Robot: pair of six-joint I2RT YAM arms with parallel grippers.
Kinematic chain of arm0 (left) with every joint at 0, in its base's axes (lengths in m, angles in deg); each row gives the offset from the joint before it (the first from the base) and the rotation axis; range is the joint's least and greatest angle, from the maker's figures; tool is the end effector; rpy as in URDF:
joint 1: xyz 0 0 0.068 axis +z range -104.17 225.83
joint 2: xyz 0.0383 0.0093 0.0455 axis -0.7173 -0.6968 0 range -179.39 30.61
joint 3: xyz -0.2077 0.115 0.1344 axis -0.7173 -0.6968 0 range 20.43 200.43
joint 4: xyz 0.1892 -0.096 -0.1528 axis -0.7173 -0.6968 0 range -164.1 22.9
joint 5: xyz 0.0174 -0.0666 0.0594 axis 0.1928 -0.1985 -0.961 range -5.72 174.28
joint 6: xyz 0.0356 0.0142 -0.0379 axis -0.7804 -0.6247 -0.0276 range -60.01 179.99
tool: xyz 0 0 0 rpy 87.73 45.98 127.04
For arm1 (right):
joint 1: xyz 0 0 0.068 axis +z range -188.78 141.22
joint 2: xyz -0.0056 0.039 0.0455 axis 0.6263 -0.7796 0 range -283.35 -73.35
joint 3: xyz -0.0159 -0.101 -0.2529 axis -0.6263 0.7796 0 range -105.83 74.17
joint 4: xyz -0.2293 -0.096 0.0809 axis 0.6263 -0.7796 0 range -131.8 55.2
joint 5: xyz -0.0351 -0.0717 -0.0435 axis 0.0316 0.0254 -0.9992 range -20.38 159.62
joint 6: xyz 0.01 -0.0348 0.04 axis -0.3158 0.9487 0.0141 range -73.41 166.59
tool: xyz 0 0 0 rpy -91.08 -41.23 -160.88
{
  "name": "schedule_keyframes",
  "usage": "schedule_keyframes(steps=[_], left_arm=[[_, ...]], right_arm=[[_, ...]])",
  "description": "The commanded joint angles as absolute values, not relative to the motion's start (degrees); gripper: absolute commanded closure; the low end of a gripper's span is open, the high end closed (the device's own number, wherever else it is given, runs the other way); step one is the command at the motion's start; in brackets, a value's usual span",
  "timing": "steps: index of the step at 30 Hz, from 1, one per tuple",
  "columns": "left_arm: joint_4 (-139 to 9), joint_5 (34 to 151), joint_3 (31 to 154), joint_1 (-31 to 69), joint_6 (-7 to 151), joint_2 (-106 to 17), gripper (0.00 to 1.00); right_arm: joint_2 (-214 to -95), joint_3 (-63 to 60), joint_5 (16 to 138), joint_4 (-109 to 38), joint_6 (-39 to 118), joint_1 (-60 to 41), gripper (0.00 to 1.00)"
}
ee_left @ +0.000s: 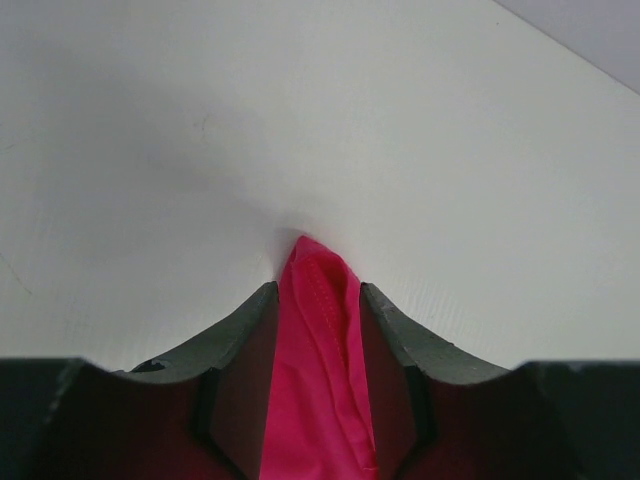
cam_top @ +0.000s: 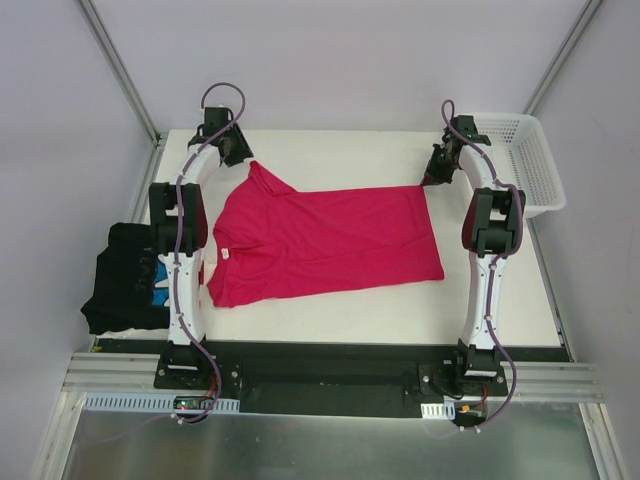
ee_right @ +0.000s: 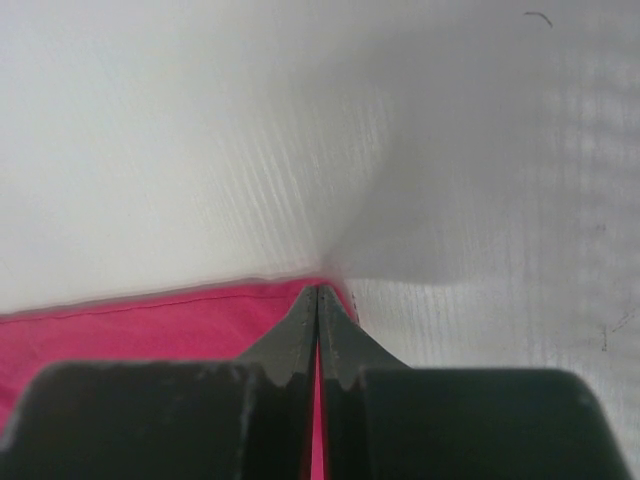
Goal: Fold and stack the t-shirts
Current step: Grap the side of the flattened tshirt furthest away from the robot with both arms
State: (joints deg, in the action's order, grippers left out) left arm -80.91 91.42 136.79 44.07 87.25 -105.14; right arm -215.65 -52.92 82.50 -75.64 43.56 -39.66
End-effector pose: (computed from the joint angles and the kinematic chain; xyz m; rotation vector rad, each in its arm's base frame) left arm 0.5512 -0.0214 0.2131 -0.4085 2.1372 -0.4261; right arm 0.5418 -0.0005 0.1784 -0.0009 2.5394 0.3010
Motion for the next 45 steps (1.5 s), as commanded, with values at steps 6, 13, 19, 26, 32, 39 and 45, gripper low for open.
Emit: schedule_keyframes(steps=[6,13,19,26,32,39,45], left_arm=[[-79.9,93.0,143.6,44.6,87.5,-109.6,0.64],[-79.9,93.3,144.8,44.6,88.5,-111.4,0.64],[-79.9,93.5,144.3,44.6,88.7,-111.5,0.66],[-79.9,93.6,142.9,44.4,89.5,-110.9,0.67],[-79.9,93.7,140.9,44.3,89.8,-110.5,0.67],[-79.8,93.5,140.9,43.8,89.9,-110.5,0.71],[-79.8,93.6,142.2,43.6,90.0,-110.9,0.80]], right_arm=[[-215.0,-52.4,83.3,-75.8,41.7,-40.4,0.99],[-214.7,-51.3,83.7,-75.1,41.1,-40.7,0.99],[-214.4,-50.5,84.1,-74.6,40.7,-41.1,0.99],[-214.3,-50.4,84.3,-74.3,40.6,-41.2,0.99],[-214.3,-50.3,84.5,-74.1,40.5,-41.2,0.99],[-214.3,-50.1,84.6,-74.0,40.4,-41.4,0.99],[-214.2,-49.7,84.8,-73.6,40.2,-41.4,0.99]])
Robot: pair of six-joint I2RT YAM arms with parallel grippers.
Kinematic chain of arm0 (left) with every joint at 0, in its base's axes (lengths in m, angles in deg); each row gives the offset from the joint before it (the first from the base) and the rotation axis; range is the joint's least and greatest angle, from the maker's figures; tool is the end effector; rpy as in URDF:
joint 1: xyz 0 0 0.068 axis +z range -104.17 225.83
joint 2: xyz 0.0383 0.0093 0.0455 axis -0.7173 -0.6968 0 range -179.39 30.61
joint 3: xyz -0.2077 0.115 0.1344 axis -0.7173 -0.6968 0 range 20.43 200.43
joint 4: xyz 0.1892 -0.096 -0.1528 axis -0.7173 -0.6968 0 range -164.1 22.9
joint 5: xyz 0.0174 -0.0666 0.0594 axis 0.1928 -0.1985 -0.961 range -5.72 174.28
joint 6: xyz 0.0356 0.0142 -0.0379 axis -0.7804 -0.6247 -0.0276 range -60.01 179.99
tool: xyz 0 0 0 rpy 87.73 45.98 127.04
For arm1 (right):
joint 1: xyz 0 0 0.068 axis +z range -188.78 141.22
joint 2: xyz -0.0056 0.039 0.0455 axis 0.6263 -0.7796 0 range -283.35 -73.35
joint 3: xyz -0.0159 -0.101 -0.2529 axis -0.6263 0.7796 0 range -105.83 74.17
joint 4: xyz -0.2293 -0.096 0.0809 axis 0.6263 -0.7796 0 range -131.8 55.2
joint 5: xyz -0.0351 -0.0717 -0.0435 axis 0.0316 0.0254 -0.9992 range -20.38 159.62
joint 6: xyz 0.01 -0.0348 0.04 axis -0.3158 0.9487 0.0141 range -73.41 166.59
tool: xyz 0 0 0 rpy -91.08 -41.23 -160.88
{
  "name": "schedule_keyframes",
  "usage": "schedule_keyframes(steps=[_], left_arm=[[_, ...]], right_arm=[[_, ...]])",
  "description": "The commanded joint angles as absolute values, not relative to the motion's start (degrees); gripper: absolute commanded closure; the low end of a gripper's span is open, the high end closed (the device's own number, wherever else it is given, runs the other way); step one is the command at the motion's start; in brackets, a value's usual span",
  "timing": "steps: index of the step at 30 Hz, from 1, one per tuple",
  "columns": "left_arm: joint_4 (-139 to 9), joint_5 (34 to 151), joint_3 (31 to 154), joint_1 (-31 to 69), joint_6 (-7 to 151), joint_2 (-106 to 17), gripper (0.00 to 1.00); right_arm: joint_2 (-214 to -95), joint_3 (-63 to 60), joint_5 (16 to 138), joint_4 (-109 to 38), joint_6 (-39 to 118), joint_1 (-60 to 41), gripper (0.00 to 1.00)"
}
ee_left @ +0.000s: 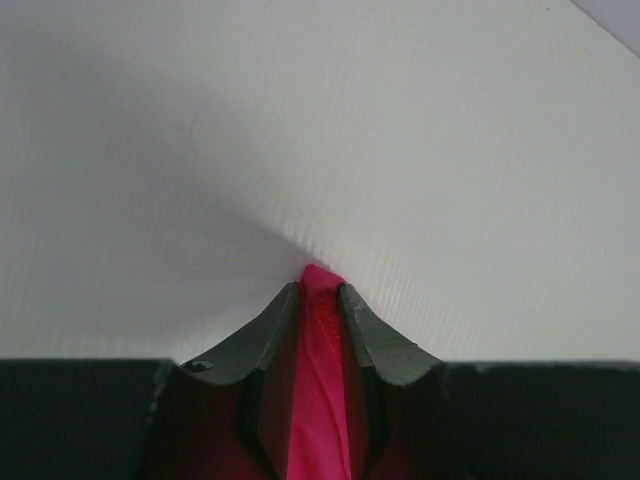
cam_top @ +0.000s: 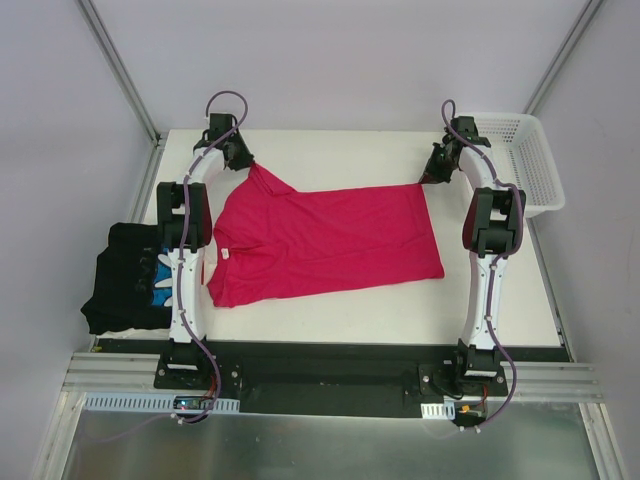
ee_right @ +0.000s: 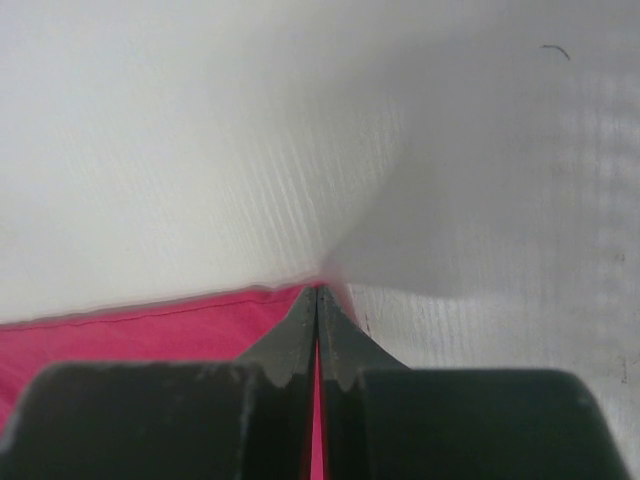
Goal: Fold and stack the t-shirts
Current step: Grap the side of the flattened tshirt furthest away from the robot with both arms
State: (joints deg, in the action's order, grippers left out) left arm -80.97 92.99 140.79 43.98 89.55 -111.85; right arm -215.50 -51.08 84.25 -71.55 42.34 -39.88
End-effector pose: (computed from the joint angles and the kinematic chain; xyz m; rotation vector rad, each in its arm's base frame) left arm 0.5668 -0.0237 0.1737 -0.4498 2.1846 -0.4711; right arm 0.5447 -0.0015 0.1744 0.0113 2.4963 0.3426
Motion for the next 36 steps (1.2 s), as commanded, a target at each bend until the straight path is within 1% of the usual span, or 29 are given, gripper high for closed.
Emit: schedule_keyframes(steps=[1,4,5,7,17,36], left_arm=[[-79.8,93.7,142.2,43.5,89.9,-110.9,0.82],[-79.8,93.6,142.5,43.5,90.0,-110.9,0.91],[-79.8,93.4,142.5,43.5,90.0,-110.9,0.97],[-79.8,93.3,142.8,43.4,90.0,-110.9,1.00],[-79.9,93.5,144.6,42.8,89.6,-110.4,1.00],[-83.0,92.5,144.5,42.8,86.9,-103.4,1.00]], right_arm=[[-214.2,-49.6,84.8,-73.6,40.3,-41.5,0.99],[-214.1,-49.6,84.9,-73.4,40.2,-41.5,0.99],[-214.1,-49.5,84.9,-73.4,40.2,-41.5,0.99],[-214.1,-49.4,85.0,-73.4,40.2,-41.5,0.99],[-214.2,-49.3,85.4,-73.2,39.8,-41.9,0.99],[-212.0,-48.3,84.2,-72.2,40.1,-42.0,0.99]])
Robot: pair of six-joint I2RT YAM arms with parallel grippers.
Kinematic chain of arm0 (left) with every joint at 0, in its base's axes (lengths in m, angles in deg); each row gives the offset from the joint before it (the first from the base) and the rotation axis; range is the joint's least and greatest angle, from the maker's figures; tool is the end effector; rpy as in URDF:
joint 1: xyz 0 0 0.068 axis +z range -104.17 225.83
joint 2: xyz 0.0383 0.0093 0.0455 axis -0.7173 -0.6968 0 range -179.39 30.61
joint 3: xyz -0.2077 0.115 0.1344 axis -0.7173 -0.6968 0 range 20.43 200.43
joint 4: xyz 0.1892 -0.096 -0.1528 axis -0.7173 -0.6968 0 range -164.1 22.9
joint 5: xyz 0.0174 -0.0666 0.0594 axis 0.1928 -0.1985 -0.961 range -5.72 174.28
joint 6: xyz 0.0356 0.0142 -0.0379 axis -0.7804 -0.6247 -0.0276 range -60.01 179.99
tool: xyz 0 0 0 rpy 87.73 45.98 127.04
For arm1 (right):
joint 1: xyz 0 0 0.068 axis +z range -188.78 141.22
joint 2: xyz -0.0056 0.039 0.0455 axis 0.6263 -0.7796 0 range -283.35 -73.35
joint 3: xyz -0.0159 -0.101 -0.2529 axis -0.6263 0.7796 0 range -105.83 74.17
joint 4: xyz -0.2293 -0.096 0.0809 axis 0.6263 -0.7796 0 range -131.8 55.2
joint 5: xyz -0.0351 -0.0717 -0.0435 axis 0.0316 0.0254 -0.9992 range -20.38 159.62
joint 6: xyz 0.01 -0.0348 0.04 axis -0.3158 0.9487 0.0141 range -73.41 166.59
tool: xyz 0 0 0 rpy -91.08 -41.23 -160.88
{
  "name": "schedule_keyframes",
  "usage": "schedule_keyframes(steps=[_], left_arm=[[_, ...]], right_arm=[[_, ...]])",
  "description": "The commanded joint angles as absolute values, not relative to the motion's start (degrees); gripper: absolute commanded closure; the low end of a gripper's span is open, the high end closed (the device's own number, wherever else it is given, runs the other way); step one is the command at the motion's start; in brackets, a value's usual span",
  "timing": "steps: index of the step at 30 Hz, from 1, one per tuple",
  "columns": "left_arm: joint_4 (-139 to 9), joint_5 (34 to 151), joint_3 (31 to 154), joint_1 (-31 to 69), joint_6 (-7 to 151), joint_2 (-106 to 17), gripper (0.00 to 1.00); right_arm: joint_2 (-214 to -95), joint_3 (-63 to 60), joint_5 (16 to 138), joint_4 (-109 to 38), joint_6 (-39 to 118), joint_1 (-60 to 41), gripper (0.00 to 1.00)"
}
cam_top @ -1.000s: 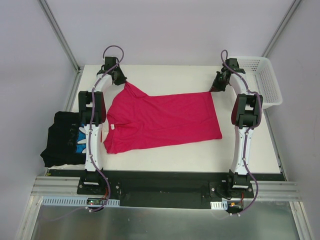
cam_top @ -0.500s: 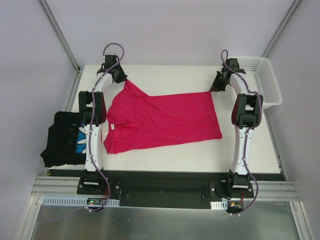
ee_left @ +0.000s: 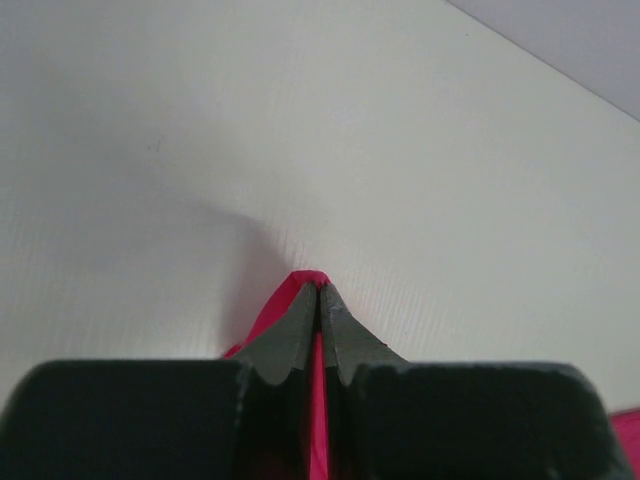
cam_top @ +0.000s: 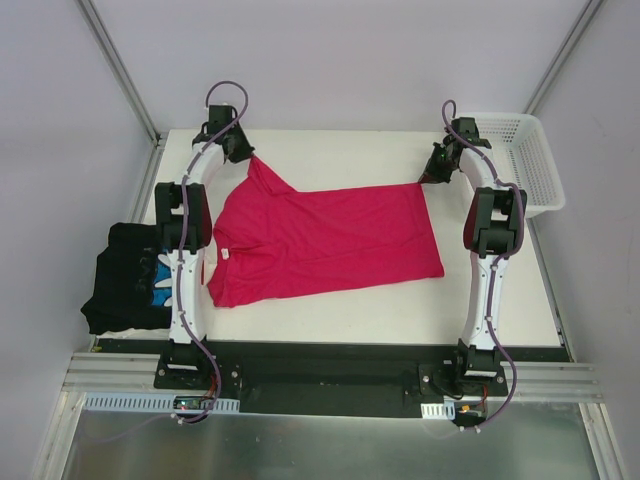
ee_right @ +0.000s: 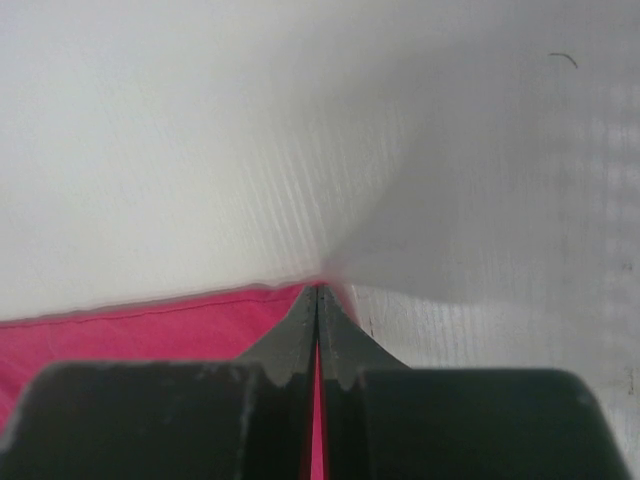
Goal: Fold and stack the t-shirts
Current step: Grap the side of the flattened tshirt furthest away from the robot with both arms
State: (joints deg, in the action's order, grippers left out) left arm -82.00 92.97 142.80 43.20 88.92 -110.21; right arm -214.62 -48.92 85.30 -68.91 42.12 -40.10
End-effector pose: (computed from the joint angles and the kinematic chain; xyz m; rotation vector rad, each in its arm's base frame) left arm 0.5664 -0.0314 0.1997 -0.4096 2.1458 -0.4797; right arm 0.5438 -0.0030 0.1736 0.0087 2.4710 0.3630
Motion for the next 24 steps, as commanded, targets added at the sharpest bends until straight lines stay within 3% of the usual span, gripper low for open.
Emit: schedule_keyframes(steps=[1,24], left_arm=[[-83.2,92.2,144.6,42.8,86.7,-103.2,1.00],[-84.2,90.5,135.1,42.9,86.0,-94.6,1.00]], right_arm=[[-212.0,-48.3,84.3,-72.2,40.0,-42.1,0.99],[-205.4,-45.7,85.4,-71.7,39.9,-42.1,0.99]])
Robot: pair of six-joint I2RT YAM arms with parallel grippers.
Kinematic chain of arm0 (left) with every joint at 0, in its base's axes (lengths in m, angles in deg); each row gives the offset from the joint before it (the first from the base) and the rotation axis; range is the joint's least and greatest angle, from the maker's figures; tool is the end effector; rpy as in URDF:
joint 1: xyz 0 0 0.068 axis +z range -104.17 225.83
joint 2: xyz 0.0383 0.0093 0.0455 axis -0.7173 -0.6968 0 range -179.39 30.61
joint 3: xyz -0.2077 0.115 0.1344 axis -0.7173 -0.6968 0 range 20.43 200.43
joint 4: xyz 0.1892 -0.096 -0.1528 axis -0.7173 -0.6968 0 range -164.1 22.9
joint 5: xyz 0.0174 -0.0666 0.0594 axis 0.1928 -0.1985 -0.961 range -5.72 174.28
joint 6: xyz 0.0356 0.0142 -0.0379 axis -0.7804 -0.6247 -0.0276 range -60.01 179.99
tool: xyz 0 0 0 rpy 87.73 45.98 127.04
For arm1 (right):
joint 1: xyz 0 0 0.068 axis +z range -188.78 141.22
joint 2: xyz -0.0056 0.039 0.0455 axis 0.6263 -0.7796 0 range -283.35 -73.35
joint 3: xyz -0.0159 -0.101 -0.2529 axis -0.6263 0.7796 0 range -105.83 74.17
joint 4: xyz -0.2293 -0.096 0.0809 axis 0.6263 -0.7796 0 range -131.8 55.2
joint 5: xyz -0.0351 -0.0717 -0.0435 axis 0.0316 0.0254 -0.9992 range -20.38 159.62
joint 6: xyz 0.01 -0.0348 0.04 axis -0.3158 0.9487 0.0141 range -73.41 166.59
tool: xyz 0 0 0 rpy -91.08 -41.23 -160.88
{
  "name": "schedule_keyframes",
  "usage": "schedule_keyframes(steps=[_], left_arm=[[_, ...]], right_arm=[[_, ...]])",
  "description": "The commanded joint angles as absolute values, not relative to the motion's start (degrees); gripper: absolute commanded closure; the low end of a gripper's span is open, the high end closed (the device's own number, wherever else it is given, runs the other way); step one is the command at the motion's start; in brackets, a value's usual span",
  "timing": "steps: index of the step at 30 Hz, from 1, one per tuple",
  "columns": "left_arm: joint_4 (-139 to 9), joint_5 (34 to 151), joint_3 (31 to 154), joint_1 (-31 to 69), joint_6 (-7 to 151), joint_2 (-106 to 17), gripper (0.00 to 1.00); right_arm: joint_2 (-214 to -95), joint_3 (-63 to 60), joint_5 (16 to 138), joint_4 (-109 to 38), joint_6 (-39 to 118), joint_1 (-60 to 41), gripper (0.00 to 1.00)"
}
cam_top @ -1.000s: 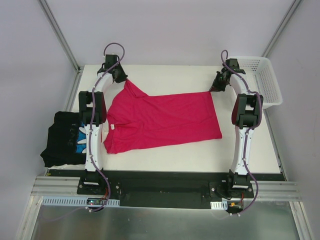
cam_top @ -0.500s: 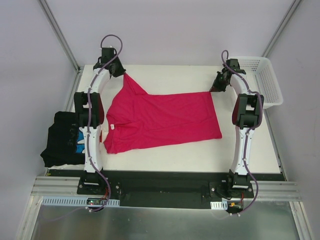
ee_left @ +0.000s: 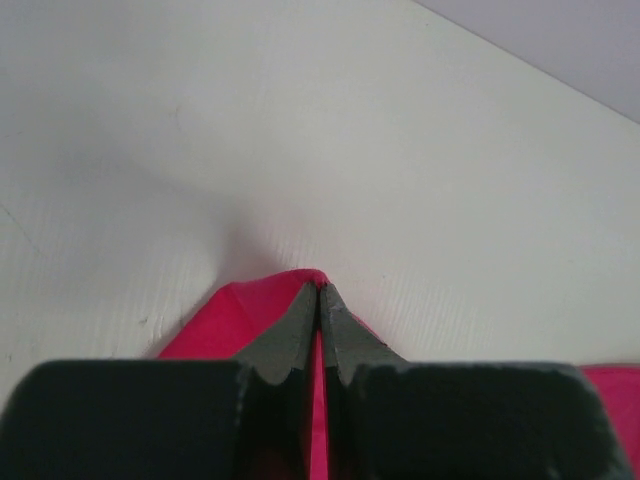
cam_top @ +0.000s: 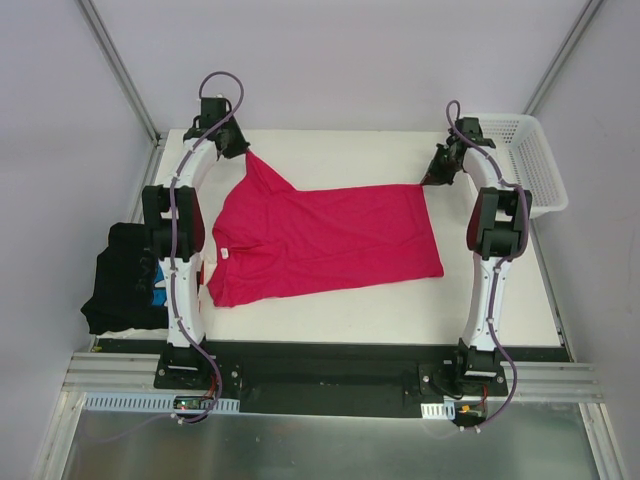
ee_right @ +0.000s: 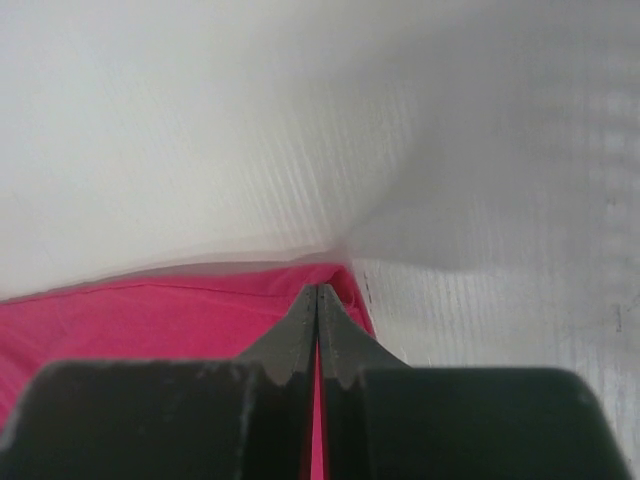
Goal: Fold and stack the t-shirts
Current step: Grap the side of the flattened tshirt furthest away from the robot with both arms
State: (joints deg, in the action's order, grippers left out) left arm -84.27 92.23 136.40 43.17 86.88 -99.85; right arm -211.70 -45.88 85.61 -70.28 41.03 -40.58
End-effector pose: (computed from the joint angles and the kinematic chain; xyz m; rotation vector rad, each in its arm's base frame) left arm 0.5357 -0.0298 0.2538 -0.3696 2.1187 -0.4505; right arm 0.5327 -0.0070 0.1817 0.0457 2.4965 0.3770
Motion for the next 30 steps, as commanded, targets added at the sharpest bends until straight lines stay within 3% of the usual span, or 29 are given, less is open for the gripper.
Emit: schedule_keyframes(steps=[1,13,30], left_arm=[[-84.3,90.6,134.7,42.8,86.0,-94.6,1.00],[-84.4,90.2,132.8,42.9,85.9,-92.1,1.00],[-84.3,90.5,121.3,42.9,87.4,-77.9,1.00]], right_arm=[[-205.3,-45.7,85.6,-71.8,39.8,-42.1,0.99],[-203.0,-45.5,85.7,-72.5,39.8,-41.8,0.99],[-199.4,-41.8,85.6,-71.9,40.8,-41.7,0.99]])
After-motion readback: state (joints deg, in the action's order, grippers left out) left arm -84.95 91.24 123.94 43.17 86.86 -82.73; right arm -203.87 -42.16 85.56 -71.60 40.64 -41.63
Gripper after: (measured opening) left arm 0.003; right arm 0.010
